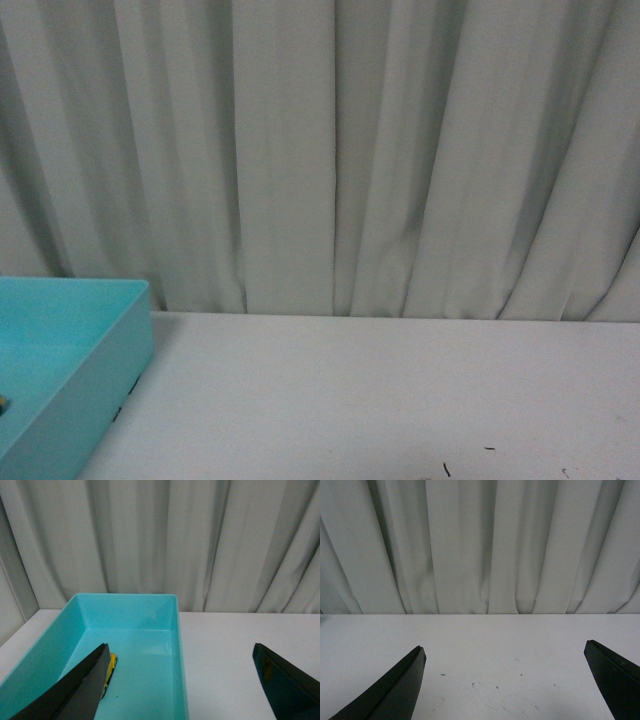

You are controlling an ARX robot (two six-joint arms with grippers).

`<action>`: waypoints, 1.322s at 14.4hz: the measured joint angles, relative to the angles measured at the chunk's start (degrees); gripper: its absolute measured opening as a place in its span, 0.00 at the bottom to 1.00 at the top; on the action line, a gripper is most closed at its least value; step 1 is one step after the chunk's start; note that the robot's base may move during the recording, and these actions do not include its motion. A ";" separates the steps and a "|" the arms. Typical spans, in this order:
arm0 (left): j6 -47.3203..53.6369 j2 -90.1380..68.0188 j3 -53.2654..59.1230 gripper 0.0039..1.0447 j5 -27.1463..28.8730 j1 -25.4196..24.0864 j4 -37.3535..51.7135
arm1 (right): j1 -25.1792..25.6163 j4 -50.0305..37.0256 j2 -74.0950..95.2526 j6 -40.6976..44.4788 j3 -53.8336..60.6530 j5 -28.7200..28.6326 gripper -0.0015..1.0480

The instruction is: Wind up and store yellow beetle toy

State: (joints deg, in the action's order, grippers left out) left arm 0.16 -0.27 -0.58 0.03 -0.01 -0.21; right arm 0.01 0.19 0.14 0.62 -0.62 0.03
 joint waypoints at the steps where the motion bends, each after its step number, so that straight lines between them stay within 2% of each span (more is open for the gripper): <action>1: 0.04 0.00 0.02 0.95 0.00 0.00 0.00 | 0.00 0.02 0.02 -0.02 0.00 0.00 0.94; 2: 0.00 0.00 0.02 0.93 0.00 0.00 0.00 | 0.00 0.02 0.02 0.00 0.00 0.00 0.94; 19: 0.00 0.00 0.00 0.94 0.00 0.02 0.02 | 0.00 0.02 0.02 0.00 0.00 0.00 0.94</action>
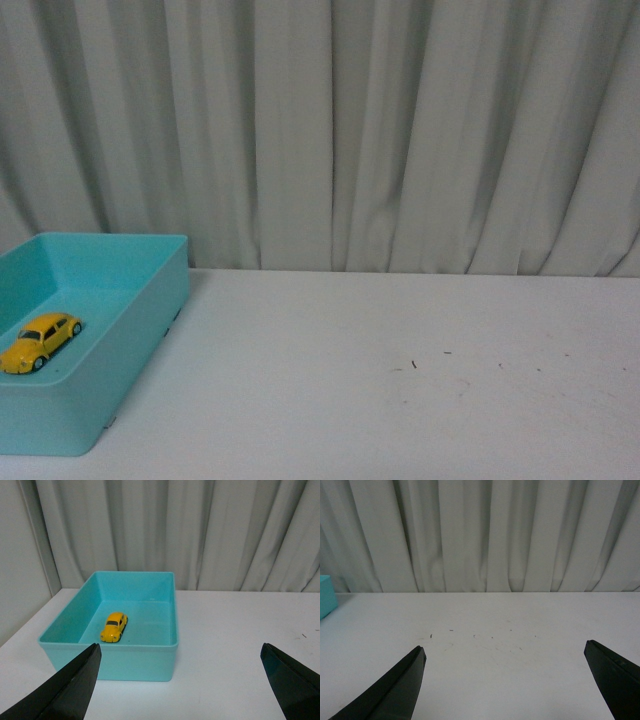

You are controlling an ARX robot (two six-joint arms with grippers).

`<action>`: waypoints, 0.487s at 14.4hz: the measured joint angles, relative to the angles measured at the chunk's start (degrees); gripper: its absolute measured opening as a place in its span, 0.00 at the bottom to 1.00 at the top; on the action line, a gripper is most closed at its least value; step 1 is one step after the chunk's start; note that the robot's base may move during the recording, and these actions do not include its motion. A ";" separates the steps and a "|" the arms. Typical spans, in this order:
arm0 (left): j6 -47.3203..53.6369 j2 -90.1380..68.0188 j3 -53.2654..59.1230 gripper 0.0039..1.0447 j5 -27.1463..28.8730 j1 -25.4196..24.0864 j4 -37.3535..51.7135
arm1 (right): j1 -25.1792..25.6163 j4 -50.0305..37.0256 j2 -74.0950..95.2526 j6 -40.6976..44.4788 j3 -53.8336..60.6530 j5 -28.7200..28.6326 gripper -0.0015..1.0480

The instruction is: Wind up and store yellow beetle toy

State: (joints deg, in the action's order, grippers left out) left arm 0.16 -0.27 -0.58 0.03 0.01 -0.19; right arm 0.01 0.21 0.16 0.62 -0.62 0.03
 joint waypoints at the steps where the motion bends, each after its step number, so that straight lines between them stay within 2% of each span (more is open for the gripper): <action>1: 0.02 0.00 0.02 0.94 0.00 0.00 0.00 | 0.00 0.00 0.00 -0.02 0.00 0.00 0.94; 7: 0.02 0.00 0.02 0.94 0.00 0.00 0.00 | 0.00 0.00 0.00 0.00 0.00 0.00 0.94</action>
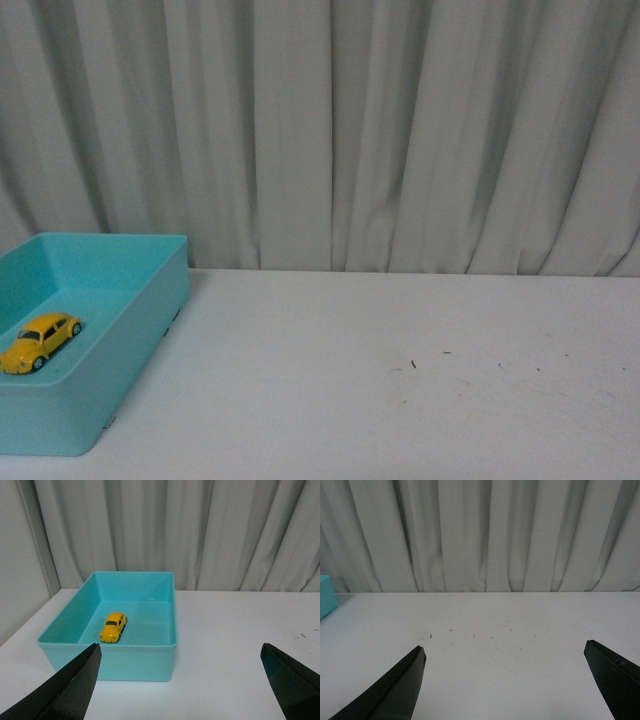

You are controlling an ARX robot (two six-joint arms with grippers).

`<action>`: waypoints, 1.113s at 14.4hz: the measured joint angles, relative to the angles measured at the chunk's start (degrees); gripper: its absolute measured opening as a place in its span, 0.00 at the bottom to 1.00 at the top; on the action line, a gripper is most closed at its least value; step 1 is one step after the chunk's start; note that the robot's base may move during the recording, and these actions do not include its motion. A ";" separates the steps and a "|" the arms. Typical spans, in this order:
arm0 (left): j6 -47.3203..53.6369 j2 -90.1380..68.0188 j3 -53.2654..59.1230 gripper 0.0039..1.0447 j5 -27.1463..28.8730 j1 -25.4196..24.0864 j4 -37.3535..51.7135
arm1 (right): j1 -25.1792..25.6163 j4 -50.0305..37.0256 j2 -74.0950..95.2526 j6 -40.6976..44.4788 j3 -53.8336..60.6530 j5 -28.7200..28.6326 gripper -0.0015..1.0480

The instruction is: Wind up and store yellow beetle toy

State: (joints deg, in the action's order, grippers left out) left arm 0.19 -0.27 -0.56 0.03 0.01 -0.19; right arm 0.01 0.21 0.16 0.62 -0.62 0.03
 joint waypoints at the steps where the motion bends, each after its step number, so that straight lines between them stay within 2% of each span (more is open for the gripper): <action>1: 0.00 0.00 0.00 0.94 0.00 0.00 0.00 | 0.00 0.00 -0.02 -0.02 0.00 0.00 0.94; 16: -0.02 0.00 0.00 0.94 0.02 0.00 0.02 | 0.00 -0.09 0.00 -0.02 0.00 0.02 0.94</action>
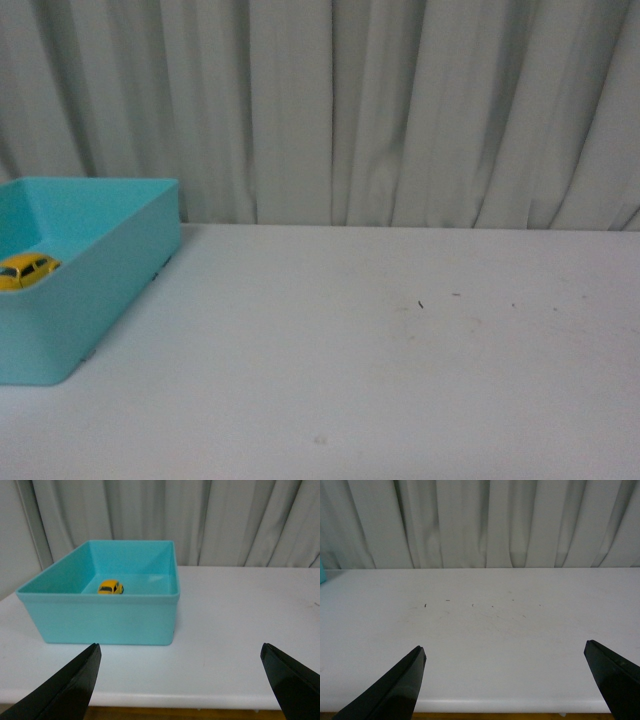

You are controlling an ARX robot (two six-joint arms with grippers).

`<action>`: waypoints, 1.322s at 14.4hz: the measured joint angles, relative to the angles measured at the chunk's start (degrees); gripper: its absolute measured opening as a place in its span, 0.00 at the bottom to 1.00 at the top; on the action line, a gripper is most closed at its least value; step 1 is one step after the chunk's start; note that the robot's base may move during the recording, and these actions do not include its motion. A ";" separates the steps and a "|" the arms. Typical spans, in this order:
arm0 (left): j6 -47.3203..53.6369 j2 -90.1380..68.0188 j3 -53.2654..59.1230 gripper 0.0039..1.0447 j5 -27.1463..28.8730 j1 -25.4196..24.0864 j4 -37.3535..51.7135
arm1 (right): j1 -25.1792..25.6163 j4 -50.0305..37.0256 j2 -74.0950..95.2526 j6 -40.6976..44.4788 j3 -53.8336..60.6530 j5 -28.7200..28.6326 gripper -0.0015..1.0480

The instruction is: Wind up and store yellow beetle toy

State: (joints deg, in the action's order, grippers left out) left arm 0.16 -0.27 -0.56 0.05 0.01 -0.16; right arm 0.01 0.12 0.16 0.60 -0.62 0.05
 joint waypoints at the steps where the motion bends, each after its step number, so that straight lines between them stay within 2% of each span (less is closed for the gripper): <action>1: -0.04 0.00 0.00 0.94 0.09 0.00 0.02 | 0.00 -0.02 0.00 0.00 0.00 -0.02 0.94; 19: 0.00 0.00 0.00 0.94 -0.11 0.00 -0.26 | 0.00 0.15 0.02 -0.07 0.00 -0.02 0.94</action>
State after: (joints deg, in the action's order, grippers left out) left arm 0.16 -0.27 -0.56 -0.05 0.01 -0.43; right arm 0.01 0.27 0.19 0.54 -0.62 0.03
